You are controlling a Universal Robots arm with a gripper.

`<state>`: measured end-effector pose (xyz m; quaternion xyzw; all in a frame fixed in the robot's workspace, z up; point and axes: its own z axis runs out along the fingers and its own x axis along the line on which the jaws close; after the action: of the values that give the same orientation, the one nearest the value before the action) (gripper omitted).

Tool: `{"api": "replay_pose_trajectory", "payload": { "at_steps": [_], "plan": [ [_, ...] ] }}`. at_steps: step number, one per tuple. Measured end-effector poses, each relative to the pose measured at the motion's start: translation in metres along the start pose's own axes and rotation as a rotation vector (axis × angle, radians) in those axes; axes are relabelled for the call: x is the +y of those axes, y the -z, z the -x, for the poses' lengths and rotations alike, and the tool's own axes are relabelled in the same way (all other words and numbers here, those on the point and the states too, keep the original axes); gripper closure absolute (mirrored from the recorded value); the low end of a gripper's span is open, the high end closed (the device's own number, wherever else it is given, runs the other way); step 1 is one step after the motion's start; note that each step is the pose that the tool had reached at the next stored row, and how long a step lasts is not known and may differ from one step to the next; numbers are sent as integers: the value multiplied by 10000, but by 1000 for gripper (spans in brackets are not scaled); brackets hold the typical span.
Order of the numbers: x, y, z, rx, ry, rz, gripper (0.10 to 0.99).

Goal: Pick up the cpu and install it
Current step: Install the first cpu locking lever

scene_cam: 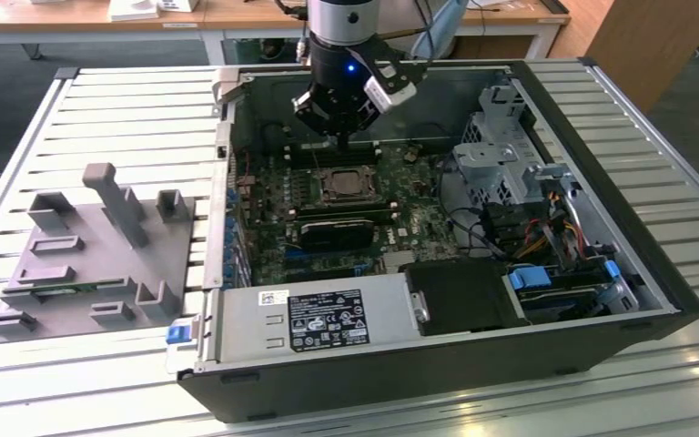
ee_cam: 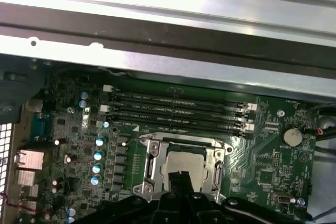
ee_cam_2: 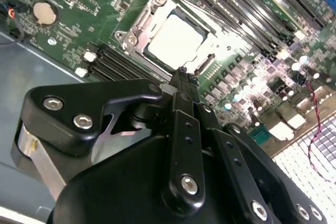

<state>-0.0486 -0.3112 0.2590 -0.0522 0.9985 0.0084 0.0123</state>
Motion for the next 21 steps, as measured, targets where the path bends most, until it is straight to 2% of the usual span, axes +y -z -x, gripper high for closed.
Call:
{"api": "replay_pose_trajectory", "payload": {
  "at_steps": [4,10,21],
  "plan": [
    [2,-4,-20,-6,-428,-12,980],
    [13,-2,-125,-6,-435,-10,980],
    [23,0,-221,-6,-435,-10,980]
  ]
}}
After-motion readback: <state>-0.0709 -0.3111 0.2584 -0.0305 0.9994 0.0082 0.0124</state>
